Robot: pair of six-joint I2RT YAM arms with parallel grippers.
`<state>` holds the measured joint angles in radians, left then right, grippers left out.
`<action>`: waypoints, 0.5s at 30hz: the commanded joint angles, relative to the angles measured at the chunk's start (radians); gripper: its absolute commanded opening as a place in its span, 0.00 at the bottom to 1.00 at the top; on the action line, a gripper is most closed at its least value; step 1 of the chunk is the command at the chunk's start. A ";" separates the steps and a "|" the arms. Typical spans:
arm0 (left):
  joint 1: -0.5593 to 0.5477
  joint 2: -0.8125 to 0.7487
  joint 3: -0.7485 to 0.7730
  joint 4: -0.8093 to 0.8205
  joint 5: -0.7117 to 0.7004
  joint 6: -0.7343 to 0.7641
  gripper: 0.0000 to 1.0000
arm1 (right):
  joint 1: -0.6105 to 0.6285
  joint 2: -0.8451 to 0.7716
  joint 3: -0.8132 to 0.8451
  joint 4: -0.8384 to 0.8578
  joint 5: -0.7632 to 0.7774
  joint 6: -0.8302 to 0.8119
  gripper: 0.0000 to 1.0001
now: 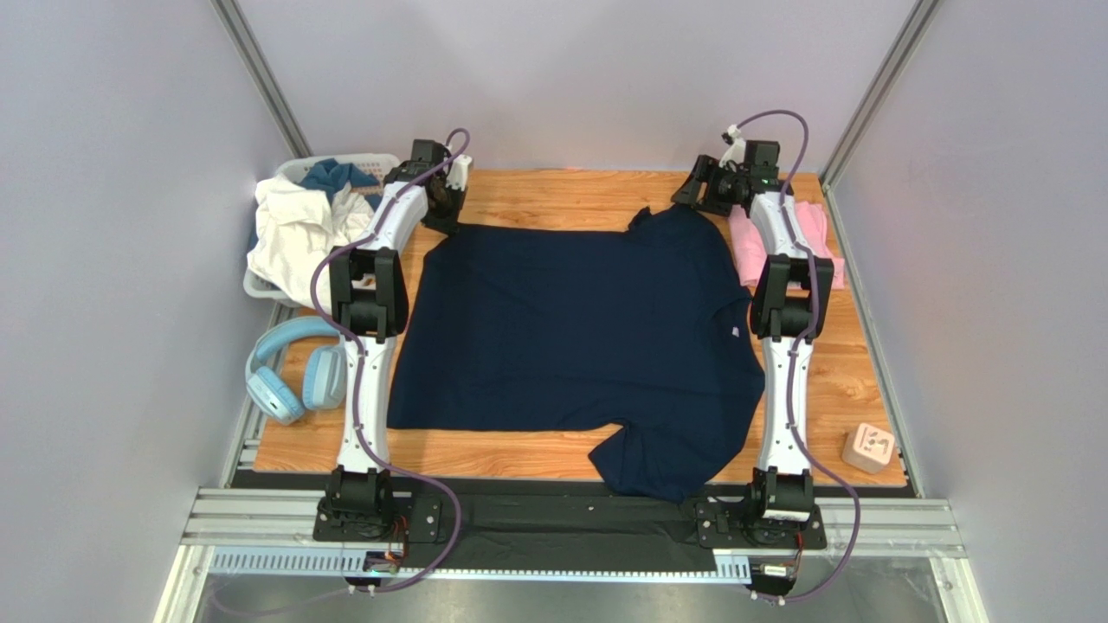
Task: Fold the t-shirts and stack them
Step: Grap the side of the flattened tshirt furthest away from the robot with both arms
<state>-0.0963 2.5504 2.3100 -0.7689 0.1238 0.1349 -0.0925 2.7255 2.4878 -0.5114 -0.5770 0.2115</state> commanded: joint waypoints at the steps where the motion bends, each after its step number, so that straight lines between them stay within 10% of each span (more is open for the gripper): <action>1: 0.004 -0.055 -0.018 -0.036 0.023 -0.004 0.04 | 0.034 -0.043 0.008 -0.003 0.003 -0.087 0.71; 15: 0.004 -0.075 -0.029 -0.052 0.027 0.011 0.04 | 0.036 -0.027 0.023 0.031 0.037 -0.119 0.71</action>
<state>-0.0963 2.5381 2.2959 -0.7864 0.1280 0.1368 -0.0536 2.7255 2.4878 -0.5041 -0.5724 0.1337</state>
